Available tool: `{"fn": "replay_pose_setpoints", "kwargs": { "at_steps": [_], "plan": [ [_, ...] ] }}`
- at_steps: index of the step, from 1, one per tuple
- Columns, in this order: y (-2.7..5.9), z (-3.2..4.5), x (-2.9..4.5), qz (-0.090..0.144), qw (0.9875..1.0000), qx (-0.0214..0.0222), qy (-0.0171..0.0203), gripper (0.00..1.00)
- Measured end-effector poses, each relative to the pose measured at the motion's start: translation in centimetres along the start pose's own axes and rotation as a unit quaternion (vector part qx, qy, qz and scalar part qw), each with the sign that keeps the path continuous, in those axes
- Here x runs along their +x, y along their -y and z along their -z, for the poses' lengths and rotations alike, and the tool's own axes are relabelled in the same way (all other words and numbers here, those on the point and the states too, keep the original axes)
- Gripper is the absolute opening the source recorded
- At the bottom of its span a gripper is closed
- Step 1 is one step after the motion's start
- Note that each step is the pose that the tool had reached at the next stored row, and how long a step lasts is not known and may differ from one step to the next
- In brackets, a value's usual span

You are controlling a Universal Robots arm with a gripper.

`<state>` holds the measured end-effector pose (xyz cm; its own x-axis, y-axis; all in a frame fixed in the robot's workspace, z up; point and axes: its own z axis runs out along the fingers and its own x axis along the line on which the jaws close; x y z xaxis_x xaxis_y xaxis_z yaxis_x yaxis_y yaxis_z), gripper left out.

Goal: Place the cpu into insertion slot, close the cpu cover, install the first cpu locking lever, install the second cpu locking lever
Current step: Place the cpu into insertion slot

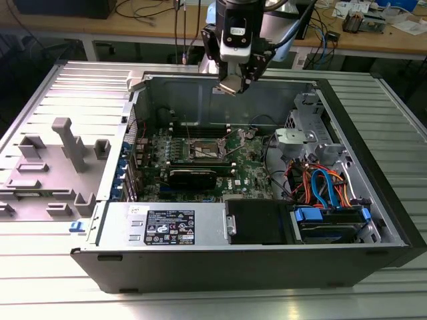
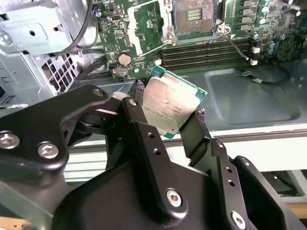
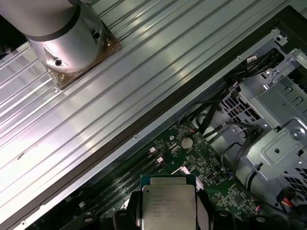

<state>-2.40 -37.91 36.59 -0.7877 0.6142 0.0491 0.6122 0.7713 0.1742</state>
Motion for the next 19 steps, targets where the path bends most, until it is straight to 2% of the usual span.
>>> {"fn": "replay_pose_setpoints", "kwargs": {
  "at_steps": [1,2,5,6,8,9,13,14,15,16,17,18,19],
  "plan": [
    [0.0,-0.04,0.0,0.0,1.0,0.0001,0.0001,0.55],
    [0.03,-0.13,0.0,0.0,1.0,0.0021,0.0017,0.55],
    [0.05,-0.23,-0.01,0.001,0.9998,0.0153,0.0116,0.55],
    [0.06,-0.31,-0.01,0.002,0.9997,0.0212,0.0153,0.55],
    [0.08,-0.44,-0.02,0.001,0.9996,0.0236,0.0129,0.55],
    [0.12,-0.51,-0.04,0.001,0.9996,0.0256,0.0104,0.55],
    [0.1,-0.56,-0.11,0.001,0.9996,0.027,0.0093,0.55],
    [0.06,-0.6,-0.17,0.001,0.9996,0.0286,0.0082,0.55],
    [0.0,-0.66,-0.26,0.0,0.9995,0.0311,0.005,0.55],
    [-0.07,-0.75,-0.37,0.0,0.9994,0.036,-0.0012,0.55],
    [-0.07,-0.84,-0.39,0.0,0.9993,0.0385,-0.0042,0.55],
    [-0.03,-0.96,-0.41,0.0,0.9992,0.0398,-0.0059,0.55],
    [0.12,-1.22,-0.5,-0.001,0.9992,0.0401,-0.0059,0.55]
  ]
}}
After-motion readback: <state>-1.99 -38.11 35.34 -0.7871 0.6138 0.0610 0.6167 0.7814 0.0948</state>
